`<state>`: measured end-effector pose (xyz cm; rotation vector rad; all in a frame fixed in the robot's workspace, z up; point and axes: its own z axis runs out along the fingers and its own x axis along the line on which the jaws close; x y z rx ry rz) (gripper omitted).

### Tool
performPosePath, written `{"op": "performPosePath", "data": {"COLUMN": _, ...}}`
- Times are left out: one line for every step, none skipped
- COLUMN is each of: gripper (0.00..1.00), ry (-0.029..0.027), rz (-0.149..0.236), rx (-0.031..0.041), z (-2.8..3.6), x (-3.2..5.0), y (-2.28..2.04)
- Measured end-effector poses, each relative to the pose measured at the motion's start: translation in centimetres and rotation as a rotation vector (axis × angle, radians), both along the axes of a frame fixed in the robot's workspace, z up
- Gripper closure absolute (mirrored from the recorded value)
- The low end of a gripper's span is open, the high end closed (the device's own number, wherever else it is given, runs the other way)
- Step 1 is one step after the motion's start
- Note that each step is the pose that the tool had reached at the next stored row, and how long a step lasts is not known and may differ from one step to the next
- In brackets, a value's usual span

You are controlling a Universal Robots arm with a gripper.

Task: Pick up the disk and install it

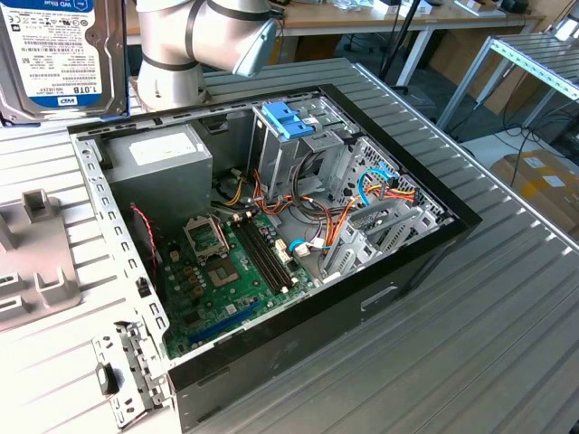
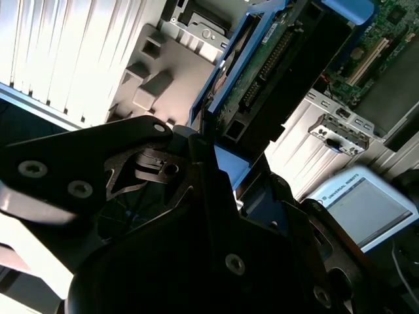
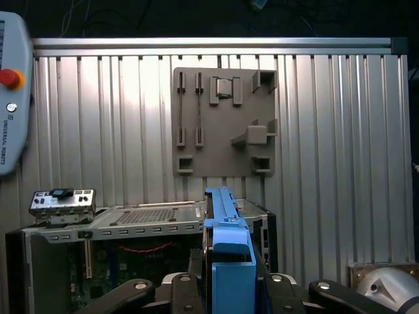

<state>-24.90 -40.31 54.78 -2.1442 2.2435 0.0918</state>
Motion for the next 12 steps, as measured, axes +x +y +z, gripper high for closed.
{"op": "performPosePath", "data": {"gripper": 0.63, "ry": 0.0000, "rz": 0.000, "rx": 0.0000, "z": -0.03, "x": 0.04, "y": -0.06}}
{"op": "performPosePath", "data": {"gripper": 0.63, "ry": -0.0001, "rz": 0.000, "rx": 0.0000, "z": -0.04, "x": 0.06, "y": -0.10}}
{"op": "performPosePath", "data": {"gripper": 0.63, "ry": -0.0001, "rz": 0.000, "rx": 0.0000, "z": -0.06, "x": 0.08, "y": -0.13}}
{"op": "performPosePath", "data": {"gripper": 0.63, "ry": -0.0001, "rz": 0.000, "rx": 0.0000, "z": -0.07, "x": 0.11, "y": -0.17}}
{"op": "performPosePath", "data": {"gripper": 0.63, "ry": -0.0001, "rz": 0.000, "rx": 0.0001, "z": -0.09, "x": 0.13, "y": -0.20}}
{"op": "performPosePath", "data": {"gripper": 0.63, "ry": 0.0000, "rz": 0.000, "rx": 0.0000, "z": -0.10, "x": 0.16, "y": -0.24}}
{"op": "performPosePath", "data": {"gripper": 0.63, "ry": 0.0000, "rz": 0.000, "rx": 0.0000, "z": -0.12, "x": 0.18, "y": -0.27}}
{"op": "performPosePath", "data": {"gripper": 0.63, "ry": -0.0001, "rz": 0.000, "rx": 0.0000, "z": -0.13, "x": 0.21, "y": -0.31}}
{"op": "performPosePath", "data": {"gripper": 0.63, "ry": -0.0001, "rz": 0.000, "rx": 0.0001, "z": -0.15, "x": 0.23, "y": -0.35}}
{"op": "performPosePath", "data": {"gripper": 0.63, "ry": -0.0001, "rz": 0.000, "rx": 0.0001, "z": -0.17, "x": 0.25, "y": -0.39}}
{"op": "performPosePath", "data": {"gripper": 0.63, "ry": -0.0001, "rz": 0.000, "rx": 0.0001, "z": -0.18, "x": 0.27, "y": -0.45}}
{"op": "performPosePath", "data": {"gripper": 0.63, "ry": 0.0000, "rz": 0.000, "rx": 0.0000, "z": -0.20, "x": 0.31, "y": -0.51}}
